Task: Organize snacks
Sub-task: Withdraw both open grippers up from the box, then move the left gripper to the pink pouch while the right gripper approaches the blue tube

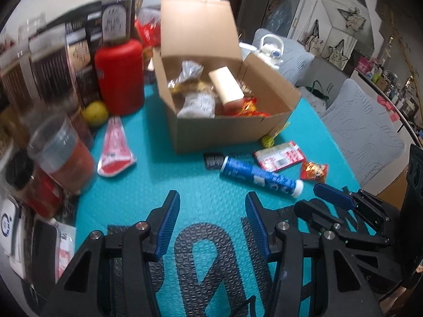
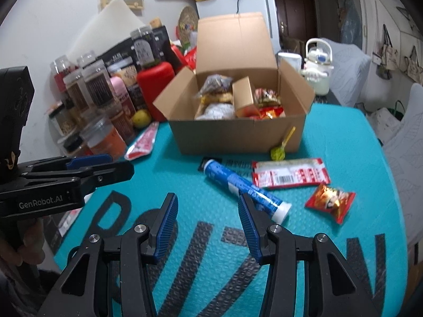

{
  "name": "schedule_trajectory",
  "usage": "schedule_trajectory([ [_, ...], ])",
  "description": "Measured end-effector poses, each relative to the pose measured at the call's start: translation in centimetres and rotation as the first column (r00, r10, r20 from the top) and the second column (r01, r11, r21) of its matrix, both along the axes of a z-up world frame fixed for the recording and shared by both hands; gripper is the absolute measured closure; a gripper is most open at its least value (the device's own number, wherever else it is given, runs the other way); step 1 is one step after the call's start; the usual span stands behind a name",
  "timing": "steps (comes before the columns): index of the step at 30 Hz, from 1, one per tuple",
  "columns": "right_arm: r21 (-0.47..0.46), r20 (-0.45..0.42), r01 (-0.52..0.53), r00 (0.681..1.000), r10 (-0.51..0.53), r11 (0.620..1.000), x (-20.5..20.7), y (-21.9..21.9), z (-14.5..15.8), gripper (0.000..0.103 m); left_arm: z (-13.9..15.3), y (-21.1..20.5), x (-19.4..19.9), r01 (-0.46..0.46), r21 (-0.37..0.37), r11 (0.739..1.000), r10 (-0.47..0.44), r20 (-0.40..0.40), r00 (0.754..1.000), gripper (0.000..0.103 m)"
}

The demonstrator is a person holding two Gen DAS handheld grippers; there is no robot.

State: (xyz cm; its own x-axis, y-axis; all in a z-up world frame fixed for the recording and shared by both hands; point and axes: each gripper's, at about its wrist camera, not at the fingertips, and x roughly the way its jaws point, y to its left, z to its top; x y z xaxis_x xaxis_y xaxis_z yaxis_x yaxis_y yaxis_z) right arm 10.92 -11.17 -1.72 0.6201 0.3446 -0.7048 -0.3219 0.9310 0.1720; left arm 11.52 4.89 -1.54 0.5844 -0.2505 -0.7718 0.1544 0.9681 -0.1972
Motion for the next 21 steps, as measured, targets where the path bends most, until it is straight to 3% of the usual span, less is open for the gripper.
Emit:
schedule_trajectory([
  [4,-0.016,-0.033,0.0,0.999,-0.001,1.0,1.2,0.1,-1.5,0.049,-1.6,0.7,0.9,-0.022,-0.012,1.0,0.021,-0.038,0.999,0.052],
  [14,-0.109,-0.08,-0.005,0.997,-0.004,0.994,5.3,0.6,-4.0,0.049,-4.4,2.7,3.7,-0.112,-0.006,0.994,0.111,-0.082,0.99,0.052],
  [21,-0.173,-0.118,-0.039,0.993,0.019,0.984,7.8,1.1,-5.4,0.049,-5.1,4.2,5.5,-0.18,0.037,0.983,0.182,-0.087,0.979,0.052],
])
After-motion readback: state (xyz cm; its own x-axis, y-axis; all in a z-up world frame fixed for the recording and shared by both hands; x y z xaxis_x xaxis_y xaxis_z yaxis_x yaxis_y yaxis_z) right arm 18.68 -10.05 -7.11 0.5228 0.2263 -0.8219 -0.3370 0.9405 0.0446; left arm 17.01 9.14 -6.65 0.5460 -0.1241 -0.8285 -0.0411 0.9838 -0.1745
